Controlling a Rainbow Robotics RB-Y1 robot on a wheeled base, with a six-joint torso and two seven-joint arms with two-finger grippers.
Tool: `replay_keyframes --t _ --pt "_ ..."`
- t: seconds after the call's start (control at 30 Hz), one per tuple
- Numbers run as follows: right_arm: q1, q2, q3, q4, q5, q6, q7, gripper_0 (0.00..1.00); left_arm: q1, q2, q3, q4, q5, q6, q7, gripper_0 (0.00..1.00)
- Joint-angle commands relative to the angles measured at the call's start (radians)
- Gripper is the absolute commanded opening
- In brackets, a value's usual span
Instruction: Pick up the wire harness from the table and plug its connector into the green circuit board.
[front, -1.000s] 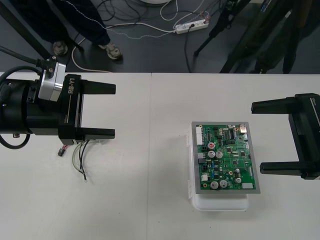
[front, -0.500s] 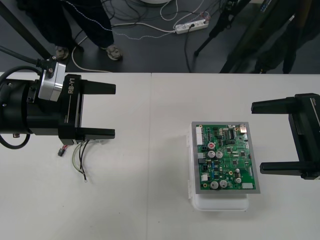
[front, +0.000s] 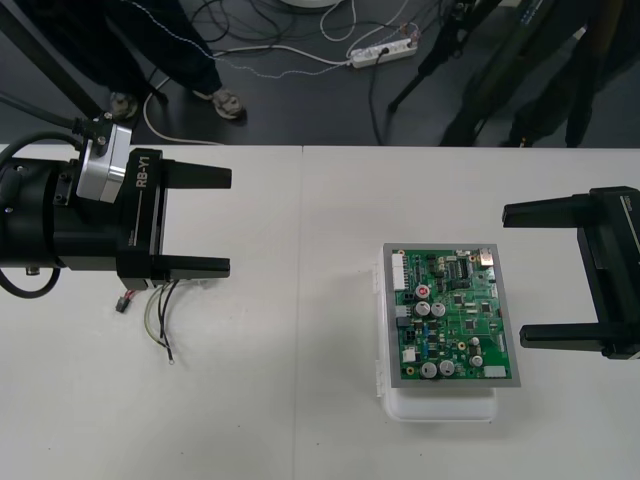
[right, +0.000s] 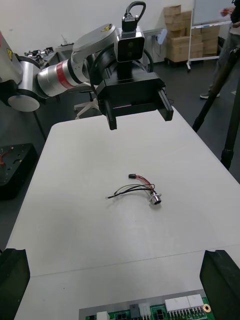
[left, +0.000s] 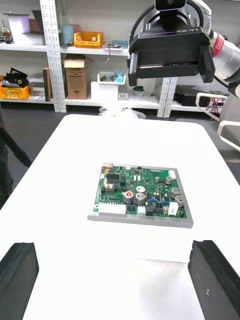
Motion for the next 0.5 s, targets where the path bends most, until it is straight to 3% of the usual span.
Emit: replay_keyframes --t 0.03,0.5 --pt "-0.015 0.001 0.016 -0.004 -0.015 -0.004 -0.005 1.0 -0.024 0.023 0.03 -0.031 -0.005 0.008 0.025 0.89" --pt "-0.015 0.001 0.016 -0.004 -0.015 -0.004 -0.005 1.0 -0.024 0.023 0.03 -0.031 -0.005 0.008 0.025 0.88"
